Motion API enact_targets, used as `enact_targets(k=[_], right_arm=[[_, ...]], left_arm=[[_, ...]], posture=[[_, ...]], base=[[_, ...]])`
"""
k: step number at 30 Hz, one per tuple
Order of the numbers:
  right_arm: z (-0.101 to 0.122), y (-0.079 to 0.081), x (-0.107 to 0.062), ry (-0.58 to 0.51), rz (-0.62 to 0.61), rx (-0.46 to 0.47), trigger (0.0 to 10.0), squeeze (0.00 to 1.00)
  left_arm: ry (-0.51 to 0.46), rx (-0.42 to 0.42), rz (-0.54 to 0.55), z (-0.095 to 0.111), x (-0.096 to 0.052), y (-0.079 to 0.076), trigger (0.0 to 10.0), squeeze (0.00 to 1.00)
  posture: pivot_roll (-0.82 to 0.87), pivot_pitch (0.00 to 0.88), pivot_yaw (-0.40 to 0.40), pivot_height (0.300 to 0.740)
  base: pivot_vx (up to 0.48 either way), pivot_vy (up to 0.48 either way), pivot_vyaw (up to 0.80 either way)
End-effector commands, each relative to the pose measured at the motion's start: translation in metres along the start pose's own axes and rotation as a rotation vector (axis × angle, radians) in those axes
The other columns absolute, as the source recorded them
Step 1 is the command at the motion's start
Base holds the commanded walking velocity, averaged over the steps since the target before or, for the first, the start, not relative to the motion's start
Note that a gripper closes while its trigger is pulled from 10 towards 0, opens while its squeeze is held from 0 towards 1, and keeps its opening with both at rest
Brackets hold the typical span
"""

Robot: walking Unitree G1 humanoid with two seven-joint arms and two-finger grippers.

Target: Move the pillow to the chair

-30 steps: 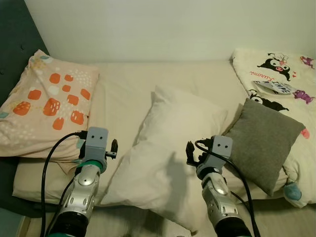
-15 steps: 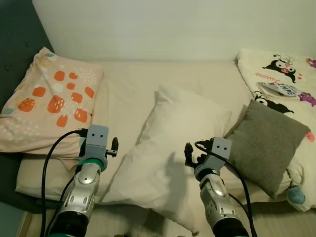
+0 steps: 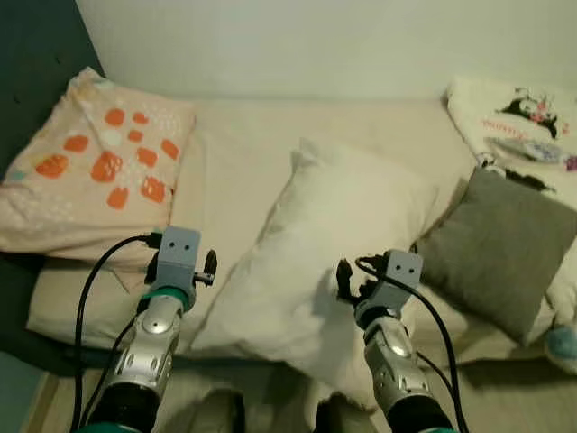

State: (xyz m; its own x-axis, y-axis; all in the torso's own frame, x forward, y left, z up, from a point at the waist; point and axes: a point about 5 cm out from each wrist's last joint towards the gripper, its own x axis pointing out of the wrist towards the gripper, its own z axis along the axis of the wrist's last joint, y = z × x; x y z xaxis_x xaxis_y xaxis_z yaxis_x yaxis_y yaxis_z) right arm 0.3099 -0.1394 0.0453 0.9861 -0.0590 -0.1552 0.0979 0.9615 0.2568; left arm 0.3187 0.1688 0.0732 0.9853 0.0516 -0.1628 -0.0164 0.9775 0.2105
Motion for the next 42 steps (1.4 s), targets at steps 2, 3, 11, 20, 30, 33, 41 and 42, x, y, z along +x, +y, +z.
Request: enact_targets(k=[2,3,11,20,30,33,41,42], right_arm=[[-0.004,-0.003,-0.003,0.004,-0.014,-0.005,10.0,0.0],[-0.004,-0.003,-0.003,0.004,-0.014,-0.005,10.0,0.0],[0.009,0.004,0.002,-0.068,0.037,0.025,10.0,0.0],[0.034,0.0,0.019,-0.12,-0.016,0.172,10.0,0.0],[0.047,-0.017,0.027,-0.196,-0.094,0.505,10.0,1.0],[0.047,-0.02,0.027,-0.201,-0.096,0.551,10.0,1.0],[0.045,-0.024,0.026,-0.223,-0.072,0.691,10.0,1.0],[0.049,-0.028,0.027,-0.246,-0.071,0.701,10.0,1.0]], left_arm=[[0.014,0.01,-0.004,-0.005,-0.002,-0.001,10.0,0.0],[0.014,0.01,-0.004,-0.005,-0.002,-0.001,10.0,0.0],[-0.073,0.0,0.048,0.004,0.002,0.011,10.0,0.0],[-0.094,-0.202,0.036,0.005,0.017,0.034,10.0,1.0],[-0.093,-0.271,-0.119,0.014,0.03,0.035,10.0,1.0],[-0.102,-0.291,-0.15,0.019,0.033,0.035,10.0,1.0],[-0.141,-0.414,-0.253,0.039,0.042,0.036,10.0,1.0],[-0.139,-0.429,-0.316,0.041,0.043,0.03,10.0,1.0]], posture=[[0.09,0.027,0.06,0.613],[0.09,0.027,0.06,0.613],[0.09,0.041,0.035,0.598],[0.07,0.1,0.034,0.598],[0.01,0.209,0.103,0.598],[0.01,0.223,0.107,0.598],[0.01,0.272,0.125,0.598],[0.02,0.272,0.126,0.598]], base=[[0.0,0.0,0.0],[0.0,0.0,0.0],[0.0,0.0,0.0],[0.0,0.0,0.0],[0.0,0.0,0.0],[0.0,0.0,0.0],[0.0,0.0,0.0],[0.0,0.0,0.0]])
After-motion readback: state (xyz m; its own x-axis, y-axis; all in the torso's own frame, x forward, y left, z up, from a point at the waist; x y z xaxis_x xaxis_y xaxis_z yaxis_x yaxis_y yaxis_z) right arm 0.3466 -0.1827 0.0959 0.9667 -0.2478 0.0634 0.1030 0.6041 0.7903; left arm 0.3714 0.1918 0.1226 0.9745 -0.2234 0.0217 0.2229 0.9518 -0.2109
